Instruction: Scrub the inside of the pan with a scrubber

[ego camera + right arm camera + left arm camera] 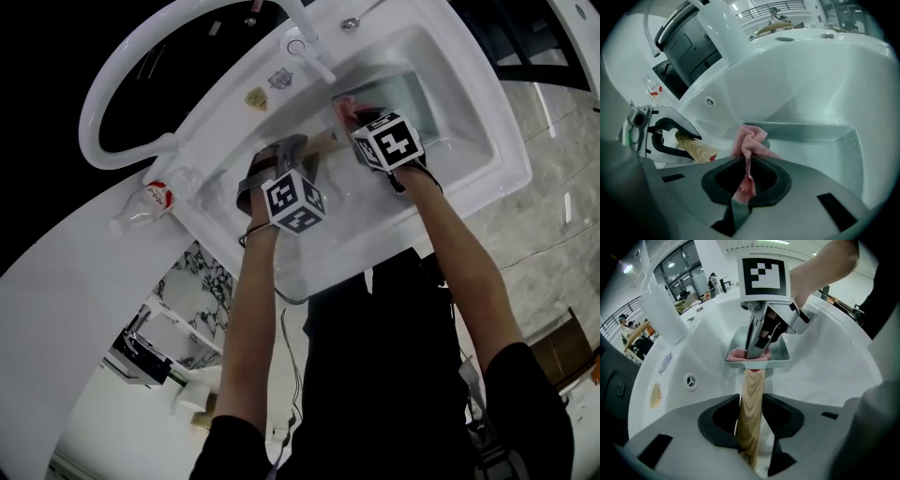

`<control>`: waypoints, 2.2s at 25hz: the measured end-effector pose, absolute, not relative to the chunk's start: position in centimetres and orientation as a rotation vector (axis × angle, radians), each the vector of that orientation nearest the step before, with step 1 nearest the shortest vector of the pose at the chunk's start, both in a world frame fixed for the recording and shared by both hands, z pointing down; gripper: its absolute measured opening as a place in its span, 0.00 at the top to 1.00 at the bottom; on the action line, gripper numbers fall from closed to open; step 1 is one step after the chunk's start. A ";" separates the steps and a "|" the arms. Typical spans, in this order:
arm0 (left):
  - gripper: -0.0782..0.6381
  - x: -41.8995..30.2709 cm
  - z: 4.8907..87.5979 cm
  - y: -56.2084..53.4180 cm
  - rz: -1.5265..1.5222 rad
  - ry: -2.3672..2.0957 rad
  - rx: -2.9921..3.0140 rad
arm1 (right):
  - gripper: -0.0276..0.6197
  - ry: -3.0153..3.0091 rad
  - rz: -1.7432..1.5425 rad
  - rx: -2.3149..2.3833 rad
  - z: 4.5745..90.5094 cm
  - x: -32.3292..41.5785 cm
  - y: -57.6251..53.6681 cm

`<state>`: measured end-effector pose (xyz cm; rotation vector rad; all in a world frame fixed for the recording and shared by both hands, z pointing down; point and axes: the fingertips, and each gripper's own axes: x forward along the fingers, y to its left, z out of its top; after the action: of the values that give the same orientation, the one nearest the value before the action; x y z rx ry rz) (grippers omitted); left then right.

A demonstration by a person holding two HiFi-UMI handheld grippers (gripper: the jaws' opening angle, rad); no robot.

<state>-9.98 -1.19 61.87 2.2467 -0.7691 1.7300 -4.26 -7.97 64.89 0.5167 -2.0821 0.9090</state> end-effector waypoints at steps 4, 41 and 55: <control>0.66 -9.9 61.9 -1.2 1.730 -0.773 2.246 | 0.88 -2.093 0.940 0.503 65.6 -5.1 -8.7; 0.66 -9.7 61.9 -0.9 1.622 -0.818 2.218 | 0.89 -1.869 0.291 0.902 67.0 3.7 -18.4; 0.66 -9.7 62.0 -0.8 1.636 -0.830 2.216 | 0.89 -2.048 0.568 0.777 66.0 -0.2 -13.4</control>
<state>-9.72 -0.83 62.02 2.2157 -0.8300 1.6360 -0.24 -13.45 66.03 0.7767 -2.0480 0.5684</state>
